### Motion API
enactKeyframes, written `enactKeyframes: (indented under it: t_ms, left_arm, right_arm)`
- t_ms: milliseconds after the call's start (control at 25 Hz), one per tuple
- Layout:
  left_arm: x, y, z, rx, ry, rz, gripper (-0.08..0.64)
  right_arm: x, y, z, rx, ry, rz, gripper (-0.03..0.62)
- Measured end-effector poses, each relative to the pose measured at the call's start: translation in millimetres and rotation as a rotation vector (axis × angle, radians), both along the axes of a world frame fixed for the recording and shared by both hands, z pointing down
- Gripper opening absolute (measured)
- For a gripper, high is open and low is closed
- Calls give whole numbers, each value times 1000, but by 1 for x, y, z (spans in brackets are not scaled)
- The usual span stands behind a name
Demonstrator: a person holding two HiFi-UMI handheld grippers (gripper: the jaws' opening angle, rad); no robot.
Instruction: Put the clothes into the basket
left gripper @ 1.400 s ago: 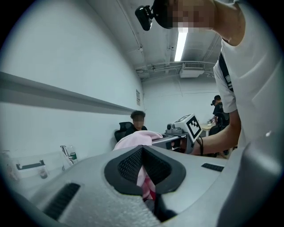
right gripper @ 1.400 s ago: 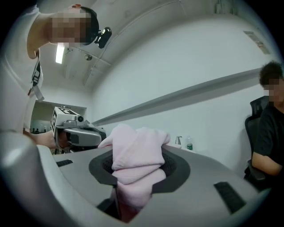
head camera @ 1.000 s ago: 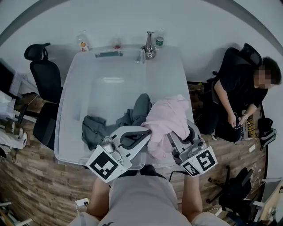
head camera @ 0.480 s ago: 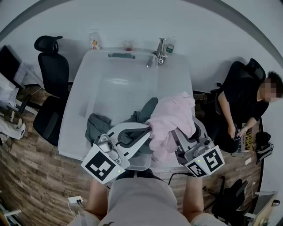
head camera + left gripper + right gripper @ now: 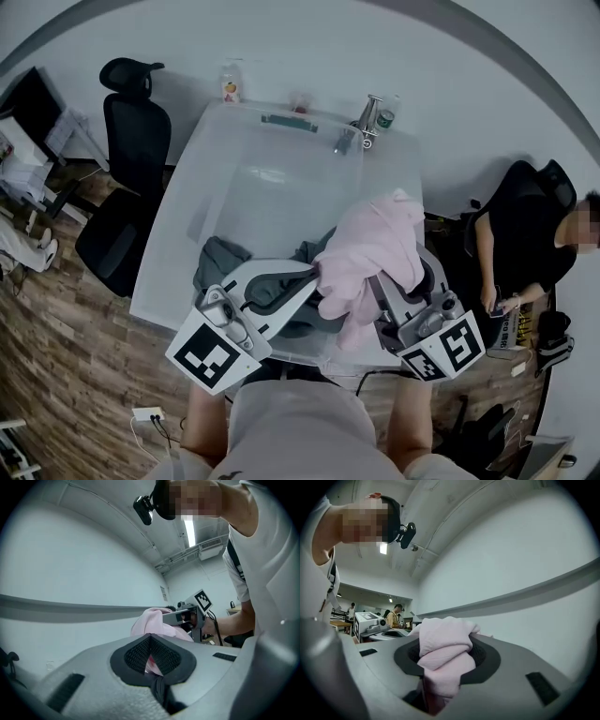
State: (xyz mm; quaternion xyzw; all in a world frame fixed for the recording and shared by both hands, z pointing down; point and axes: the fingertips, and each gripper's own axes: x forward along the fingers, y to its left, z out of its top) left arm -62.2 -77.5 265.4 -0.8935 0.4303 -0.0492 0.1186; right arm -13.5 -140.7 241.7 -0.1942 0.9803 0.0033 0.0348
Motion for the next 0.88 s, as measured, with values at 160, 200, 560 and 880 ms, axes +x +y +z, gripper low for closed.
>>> enactKeyframes:
  t_ms: [160, 200, 560, 880]
  left_arm:
    - [-20, 8, -5, 11, 2, -41, 5]
    - [-24, 10, -6, 13, 3, -50, 5]
    - [-73, 27, -15, 28, 6, -135, 5]
    - [-116, 39, -17, 44, 23, -201, 5]
  right_arm:
    - [-23, 6, -10, 20, -1, -41, 152]
    - [-28, 8, -13, 24, -1, -52, 152]
    - [-82, 17, -29, 40, -1, -128, 150]
    - [-130, 31, -46, 78, 12, -207, 150]
